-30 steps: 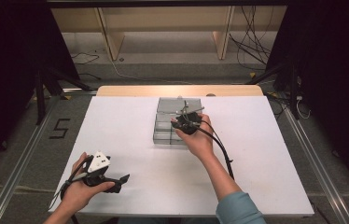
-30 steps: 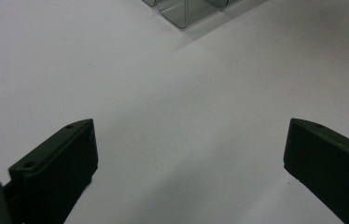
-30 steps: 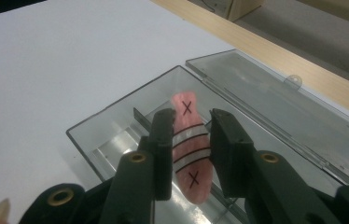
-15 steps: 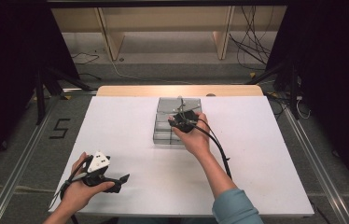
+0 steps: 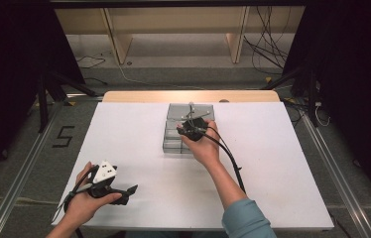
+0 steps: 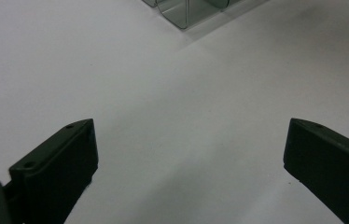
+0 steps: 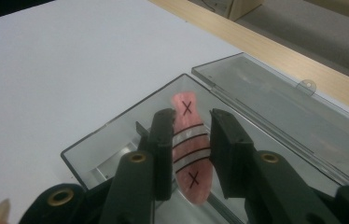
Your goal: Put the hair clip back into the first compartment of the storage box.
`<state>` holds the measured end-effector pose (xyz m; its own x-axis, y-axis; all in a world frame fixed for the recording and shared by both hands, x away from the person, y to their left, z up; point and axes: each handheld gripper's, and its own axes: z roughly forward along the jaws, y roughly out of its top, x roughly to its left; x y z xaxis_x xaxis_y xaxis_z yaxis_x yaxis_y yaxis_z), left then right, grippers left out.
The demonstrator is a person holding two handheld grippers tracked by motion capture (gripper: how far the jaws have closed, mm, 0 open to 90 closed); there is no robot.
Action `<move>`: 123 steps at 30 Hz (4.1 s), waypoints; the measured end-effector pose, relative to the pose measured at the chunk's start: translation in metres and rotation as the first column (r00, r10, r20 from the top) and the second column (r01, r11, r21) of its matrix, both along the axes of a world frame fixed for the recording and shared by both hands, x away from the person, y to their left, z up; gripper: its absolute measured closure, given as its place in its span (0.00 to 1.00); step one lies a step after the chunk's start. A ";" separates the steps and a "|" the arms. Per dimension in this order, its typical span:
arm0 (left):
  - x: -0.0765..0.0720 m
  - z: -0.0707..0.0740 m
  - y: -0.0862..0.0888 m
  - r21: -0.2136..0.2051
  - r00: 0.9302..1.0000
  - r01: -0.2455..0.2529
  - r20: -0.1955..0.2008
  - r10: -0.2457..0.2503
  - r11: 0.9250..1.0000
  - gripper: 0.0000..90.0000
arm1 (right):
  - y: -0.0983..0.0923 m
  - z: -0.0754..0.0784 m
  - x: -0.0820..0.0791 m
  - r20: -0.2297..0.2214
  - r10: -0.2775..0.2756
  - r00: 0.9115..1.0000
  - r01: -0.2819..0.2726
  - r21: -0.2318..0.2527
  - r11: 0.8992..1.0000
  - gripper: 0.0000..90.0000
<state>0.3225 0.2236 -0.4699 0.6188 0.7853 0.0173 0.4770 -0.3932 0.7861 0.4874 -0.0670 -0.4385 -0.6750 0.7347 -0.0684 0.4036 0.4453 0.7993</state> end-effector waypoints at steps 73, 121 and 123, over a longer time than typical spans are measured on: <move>0.000 0.000 0.001 0.003 1.000 0.004 0.000 -0.004 1.000 0.03 | 0.036 -0.017 0.034 -0.086 -0.076 0.993 0.075 -0.011 0.997 0.79; 0.000 0.000 0.000 0.011 1.000 0.010 -0.001 -0.010 1.000 0.03 | 0.050 -0.026 0.044 -0.154 -0.087 0.984 0.076 -0.072 0.995 0.79; 0.000 0.000 0.000 0.007 1.000 0.008 -0.001 -0.008 1.000 0.03 | 0.050 -0.027 0.045 -0.158 -0.085 0.984 0.073 -0.078 0.994 0.79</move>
<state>0.3222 0.2241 -0.4700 0.6253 0.7801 0.0224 0.4747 -0.4029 0.7825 0.5320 -0.0168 -0.4657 -0.6214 0.7833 -0.0182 0.5605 0.4608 0.6881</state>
